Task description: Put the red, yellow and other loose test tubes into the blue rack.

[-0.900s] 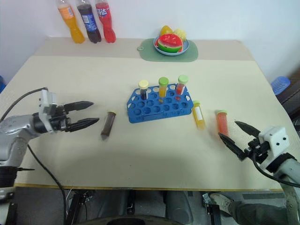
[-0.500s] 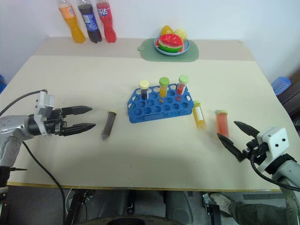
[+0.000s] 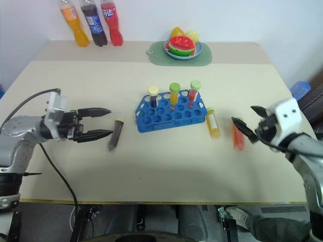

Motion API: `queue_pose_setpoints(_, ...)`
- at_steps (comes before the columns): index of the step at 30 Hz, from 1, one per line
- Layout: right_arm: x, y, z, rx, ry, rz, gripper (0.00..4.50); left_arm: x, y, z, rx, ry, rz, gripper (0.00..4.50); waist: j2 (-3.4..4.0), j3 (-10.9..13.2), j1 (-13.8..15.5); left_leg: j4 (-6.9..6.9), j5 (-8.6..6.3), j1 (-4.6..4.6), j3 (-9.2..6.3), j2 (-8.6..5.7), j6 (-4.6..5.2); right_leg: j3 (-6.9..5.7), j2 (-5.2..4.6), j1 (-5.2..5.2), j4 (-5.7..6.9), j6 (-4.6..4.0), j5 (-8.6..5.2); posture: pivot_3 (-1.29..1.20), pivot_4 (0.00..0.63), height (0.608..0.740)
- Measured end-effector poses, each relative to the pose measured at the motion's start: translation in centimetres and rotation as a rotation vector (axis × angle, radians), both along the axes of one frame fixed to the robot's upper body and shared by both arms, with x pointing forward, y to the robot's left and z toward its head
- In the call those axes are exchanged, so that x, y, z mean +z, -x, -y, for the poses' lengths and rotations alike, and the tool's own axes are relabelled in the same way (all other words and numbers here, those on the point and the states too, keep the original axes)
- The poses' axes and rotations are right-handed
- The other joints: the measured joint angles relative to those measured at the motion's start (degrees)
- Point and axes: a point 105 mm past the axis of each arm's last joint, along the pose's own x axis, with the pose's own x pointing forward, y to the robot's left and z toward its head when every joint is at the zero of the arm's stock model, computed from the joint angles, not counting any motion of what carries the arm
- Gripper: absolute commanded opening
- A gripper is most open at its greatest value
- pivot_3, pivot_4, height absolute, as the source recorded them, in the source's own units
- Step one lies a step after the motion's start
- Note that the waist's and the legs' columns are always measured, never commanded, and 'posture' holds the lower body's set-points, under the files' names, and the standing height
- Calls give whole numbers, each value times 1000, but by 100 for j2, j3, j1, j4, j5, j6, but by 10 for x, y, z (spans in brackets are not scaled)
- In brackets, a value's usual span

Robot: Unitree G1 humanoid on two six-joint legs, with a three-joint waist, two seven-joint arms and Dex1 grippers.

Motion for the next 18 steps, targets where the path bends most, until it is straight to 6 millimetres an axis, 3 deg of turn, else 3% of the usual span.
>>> queue_pose_setpoints(5, -14, -25, -6, -86, -65, -258, 3714, 0, 0, 5, -18, -13, 6, 3734, 1, 1, -9, -3, 0, -12, 1, 0, 1, 1, 1, -14, 1, 0, 0, 0, 150, 740)
queue_pose_setpoints(11, -15, -45, -20, -86, -134, -423, 3714, -1, 3, 10, -36, -11, 12, 3734, 1, 2, -9, -4, -1, -24, 2, -1, 3, 2, 2, -26, 2, 2, 1, 0, 150, 740)
queue_pose_setpoints(18, -37, -49, -46, -27, -194, -584, 3714, -9, 11, 13, -22, -12, -9, 3734, 2, 1, -9, 3, -1, -74, 1, 0, 4, 2, 3, -77, 12, 24, 14, 0, 150, 740)
